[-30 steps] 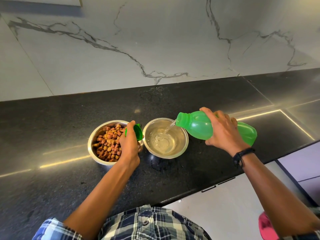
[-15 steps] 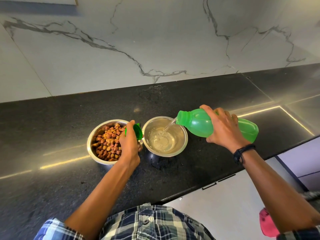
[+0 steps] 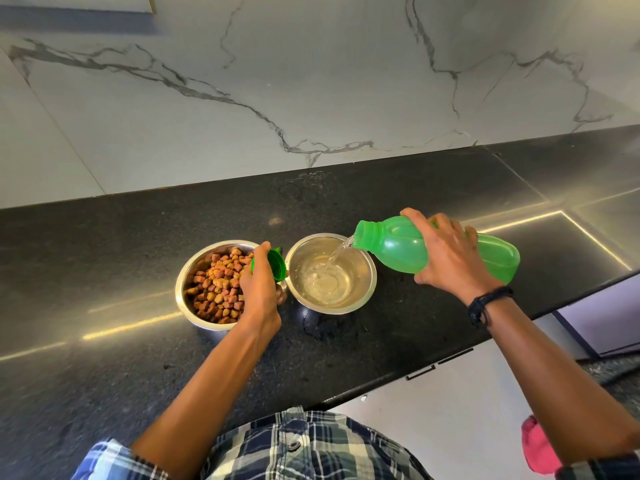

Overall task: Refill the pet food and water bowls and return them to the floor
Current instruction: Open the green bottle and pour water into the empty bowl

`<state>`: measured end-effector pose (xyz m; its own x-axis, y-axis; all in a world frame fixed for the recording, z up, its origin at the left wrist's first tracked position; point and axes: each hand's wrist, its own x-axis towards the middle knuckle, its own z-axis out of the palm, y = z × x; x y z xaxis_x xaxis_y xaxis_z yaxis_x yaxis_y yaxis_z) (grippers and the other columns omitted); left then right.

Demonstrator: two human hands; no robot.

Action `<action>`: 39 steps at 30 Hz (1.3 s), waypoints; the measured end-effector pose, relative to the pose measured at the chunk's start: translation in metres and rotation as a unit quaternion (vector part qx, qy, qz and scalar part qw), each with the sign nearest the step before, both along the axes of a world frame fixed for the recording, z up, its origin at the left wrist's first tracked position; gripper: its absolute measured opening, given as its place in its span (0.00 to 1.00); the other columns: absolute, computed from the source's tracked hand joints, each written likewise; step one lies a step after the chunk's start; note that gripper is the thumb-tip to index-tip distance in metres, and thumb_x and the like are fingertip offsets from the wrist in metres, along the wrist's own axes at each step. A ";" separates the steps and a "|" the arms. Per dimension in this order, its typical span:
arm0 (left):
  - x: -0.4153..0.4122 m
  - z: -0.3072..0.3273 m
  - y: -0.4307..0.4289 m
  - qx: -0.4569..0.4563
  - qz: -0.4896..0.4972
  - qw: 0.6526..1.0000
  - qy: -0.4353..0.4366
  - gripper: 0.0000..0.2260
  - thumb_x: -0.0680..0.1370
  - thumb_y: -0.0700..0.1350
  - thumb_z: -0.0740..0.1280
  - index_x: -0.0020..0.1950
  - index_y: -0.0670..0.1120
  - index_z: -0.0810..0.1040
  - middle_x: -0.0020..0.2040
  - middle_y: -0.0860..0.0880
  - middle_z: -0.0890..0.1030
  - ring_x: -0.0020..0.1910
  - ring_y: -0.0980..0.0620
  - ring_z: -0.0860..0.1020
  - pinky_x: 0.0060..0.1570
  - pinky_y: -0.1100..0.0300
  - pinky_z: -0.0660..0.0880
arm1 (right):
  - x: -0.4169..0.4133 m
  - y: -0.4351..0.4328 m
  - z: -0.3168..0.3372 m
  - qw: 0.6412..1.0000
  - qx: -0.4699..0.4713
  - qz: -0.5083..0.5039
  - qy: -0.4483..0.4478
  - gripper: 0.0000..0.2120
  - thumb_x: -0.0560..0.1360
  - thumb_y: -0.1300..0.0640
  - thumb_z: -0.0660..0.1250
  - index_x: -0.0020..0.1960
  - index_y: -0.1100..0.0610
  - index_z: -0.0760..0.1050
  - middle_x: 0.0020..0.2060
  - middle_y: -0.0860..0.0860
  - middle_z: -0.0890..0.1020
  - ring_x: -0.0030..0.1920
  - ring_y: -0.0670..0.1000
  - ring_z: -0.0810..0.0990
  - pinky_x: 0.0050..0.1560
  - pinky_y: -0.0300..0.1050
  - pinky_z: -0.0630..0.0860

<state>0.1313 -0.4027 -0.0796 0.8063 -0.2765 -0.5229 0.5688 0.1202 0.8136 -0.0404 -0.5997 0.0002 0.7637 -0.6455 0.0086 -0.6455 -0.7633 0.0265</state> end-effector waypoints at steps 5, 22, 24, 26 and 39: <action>0.000 0.000 0.000 -0.003 -0.001 1.000 -0.004 0.12 0.76 0.58 0.65 0.49 0.51 0.75 0.41 0.48 0.76 0.31 0.56 0.71 0.26 0.63 0.68 | 0.001 -0.001 0.000 1.000 -0.009 0.001 0.004 0.57 0.58 0.55 0.83 0.76 0.43 0.53 0.60 0.56 0.72 0.63 0.61 0.72 0.66 0.71 0.66; 0.000 0.002 0.001 -0.001 0.002 1.000 -0.005 0.11 0.77 0.57 0.65 0.48 0.51 0.74 0.40 0.48 0.77 0.27 0.57 0.71 0.21 0.65 0.68 | 0.000 -0.003 -0.001 1.000 -0.023 0.004 0.012 0.58 0.58 0.56 0.84 0.77 0.44 0.52 0.60 0.57 0.72 0.63 0.60 0.73 0.65 0.72 0.65; 0.000 0.001 0.001 0.000 0.000 1.000 -0.004 0.11 0.77 0.58 0.65 0.49 0.51 0.74 0.42 0.47 0.77 0.30 0.56 0.71 0.24 0.63 0.68 | 0.000 -0.004 -0.001 1.000 -0.022 0.004 0.010 0.57 0.58 0.56 0.83 0.77 0.44 0.52 0.61 0.57 0.72 0.63 0.61 0.73 0.66 0.73 0.65; 0.000 0.001 0.001 -0.001 0.001 1.000 -0.002 0.11 0.77 0.58 0.65 0.49 0.50 0.74 0.44 0.47 0.77 0.31 0.56 0.72 0.26 0.63 0.68 | 0.000 -0.004 0.000 1.000 -0.022 0.003 0.011 0.57 0.58 0.56 0.83 0.77 0.44 0.52 0.61 0.57 0.72 0.63 0.60 0.73 0.66 0.73 0.65; -0.002 0.001 0.001 -0.012 0.005 1.000 -0.014 0.12 0.77 0.57 0.65 0.46 0.49 0.74 0.36 0.48 0.76 0.20 0.60 0.69 0.19 0.66 0.66 | 0.000 -0.005 0.002 0.999 -0.035 0.007 0.014 0.57 0.58 0.56 0.83 0.77 0.43 0.52 0.60 0.56 0.72 0.62 0.60 0.73 0.65 0.72 0.65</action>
<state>0.1289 -0.4018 -0.0783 0.8233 -0.2803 -0.4935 0.5445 0.1445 0.8262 -0.0403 -0.6045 0.0027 0.7729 -0.6337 0.0320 -0.6334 -0.7675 0.0987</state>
